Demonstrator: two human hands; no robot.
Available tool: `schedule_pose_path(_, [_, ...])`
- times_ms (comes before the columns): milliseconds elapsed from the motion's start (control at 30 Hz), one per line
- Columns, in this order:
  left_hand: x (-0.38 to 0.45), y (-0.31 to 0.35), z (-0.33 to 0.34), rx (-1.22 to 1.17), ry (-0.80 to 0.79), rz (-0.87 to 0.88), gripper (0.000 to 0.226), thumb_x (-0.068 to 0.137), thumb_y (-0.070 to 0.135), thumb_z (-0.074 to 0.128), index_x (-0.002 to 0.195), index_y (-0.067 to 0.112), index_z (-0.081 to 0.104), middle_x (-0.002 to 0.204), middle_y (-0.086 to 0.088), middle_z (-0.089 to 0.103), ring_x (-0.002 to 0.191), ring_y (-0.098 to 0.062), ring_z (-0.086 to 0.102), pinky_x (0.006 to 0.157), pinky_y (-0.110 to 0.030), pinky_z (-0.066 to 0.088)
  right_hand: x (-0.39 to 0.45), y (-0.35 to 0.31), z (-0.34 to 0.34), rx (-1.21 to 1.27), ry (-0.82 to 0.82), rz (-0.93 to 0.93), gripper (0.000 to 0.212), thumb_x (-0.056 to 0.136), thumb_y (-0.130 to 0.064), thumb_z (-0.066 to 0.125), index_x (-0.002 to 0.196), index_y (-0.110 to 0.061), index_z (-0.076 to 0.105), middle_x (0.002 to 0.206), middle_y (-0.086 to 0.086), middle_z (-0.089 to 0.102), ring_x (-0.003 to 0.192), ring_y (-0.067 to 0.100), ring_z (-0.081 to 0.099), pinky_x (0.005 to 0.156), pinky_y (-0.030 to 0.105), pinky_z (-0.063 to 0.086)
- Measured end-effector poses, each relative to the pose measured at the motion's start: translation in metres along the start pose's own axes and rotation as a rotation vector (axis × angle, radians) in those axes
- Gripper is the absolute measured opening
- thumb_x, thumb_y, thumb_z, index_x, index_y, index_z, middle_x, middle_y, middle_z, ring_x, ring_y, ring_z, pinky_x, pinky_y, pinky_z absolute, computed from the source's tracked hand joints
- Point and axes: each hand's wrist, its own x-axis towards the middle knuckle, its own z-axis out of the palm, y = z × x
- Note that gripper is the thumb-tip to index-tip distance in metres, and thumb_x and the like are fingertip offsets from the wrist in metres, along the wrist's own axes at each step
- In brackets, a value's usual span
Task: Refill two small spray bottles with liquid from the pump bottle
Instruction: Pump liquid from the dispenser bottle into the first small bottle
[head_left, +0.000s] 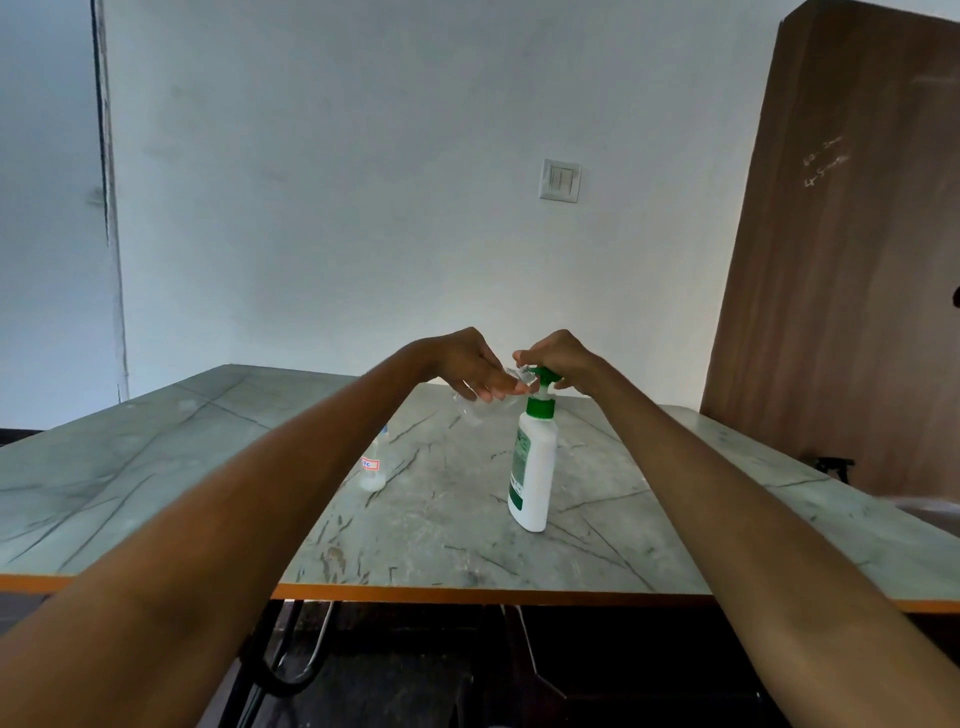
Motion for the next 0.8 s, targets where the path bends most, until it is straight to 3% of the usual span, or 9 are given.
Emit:
schedule_pose_path(100, [0.002, 0.000, -0.003, -0.003, -0.025, -0.006, 0.039, 0.080, 0.028, 0.070, 0.107, 0.000, 0.068, 0.075, 0.001, 0.069, 0.072, -0.009, 0.064, 0.079, -0.024, 0.053, 0.002, -0.007, 0.003, -0.120, -0.014, 0.020, 0.039, 0.087, -0.032, 0.064, 0.104, 0.003, 0.057, 0.097, 0.015, 0.057, 0.088, 0.025, 0.055, 0.080, 0.037, 0.048])
schedule_pose_path(300, [0.009, 0.003, -0.005, 0.026, -0.066, -0.042, 0.039, 0.080, 0.028, 0.071, 0.107, 0.000, 0.068, 0.083, -0.002, 0.069, 0.075, -0.010, 0.064, 0.079, -0.023, 0.054, 0.004, -0.010, 0.007, -0.184, -0.051, 0.048, 0.033, 0.086, -0.031, 0.065, 0.093, -0.001, 0.051, 0.099, 0.017, 0.059, 0.087, 0.026, 0.057, 0.080, 0.037, 0.049])
schedule_pose_path(567, [0.018, 0.007, 0.002, 0.096, -0.113, -0.059, 0.043, 0.078, 0.026, 0.073, 0.108, -0.003, 0.067, 0.089, -0.008, 0.070, 0.077, -0.015, 0.065, 0.079, -0.025, 0.055, 0.004, -0.009, 0.011, -0.297, -0.068, 0.035, 0.029, 0.085, -0.025, 0.067, 0.083, -0.001, 0.051, 0.090, 0.016, 0.053, 0.083, 0.024, 0.052, 0.069, 0.032, 0.046])
schedule_pose_path(667, [0.018, 0.005, 0.006, 0.130, -0.111, -0.054, 0.043, 0.077, 0.025, 0.074, 0.108, -0.003, 0.067, 0.087, -0.008, 0.069, 0.075, -0.013, 0.065, 0.077, -0.024, 0.054, 0.003, -0.005, 0.015, -0.302, -0.076, 0.058, 0.026, 0.085, -0.022, 0.067, 0.085, 0.000, 0.052, 0.091, 0.017, 0.054, 0.086, 0.026, 0.054, 0.079, 0.036, 0.049])
schedule_pose_path(800, [0.018, 0.006, 0.005, 0.181, -0.068, -0.036, 0.042, 0.075, 0.027, 0.076, 0.105, 0.000, 0.069, 0.078, -0.003, 0.069, 0.069, -0.010, 0.065, 0.066, -0.018, 0.055, 0.000, -0.010, 0.014, -0.366, -0.055, 0.037, 0.034, 0.087, -0.024, 0.065, 0.065, -0.005, 0.046, 0.070, 0.011, 0.051, 0.070, 0.022, 0.051, 0.058, 0.025, 0.041])
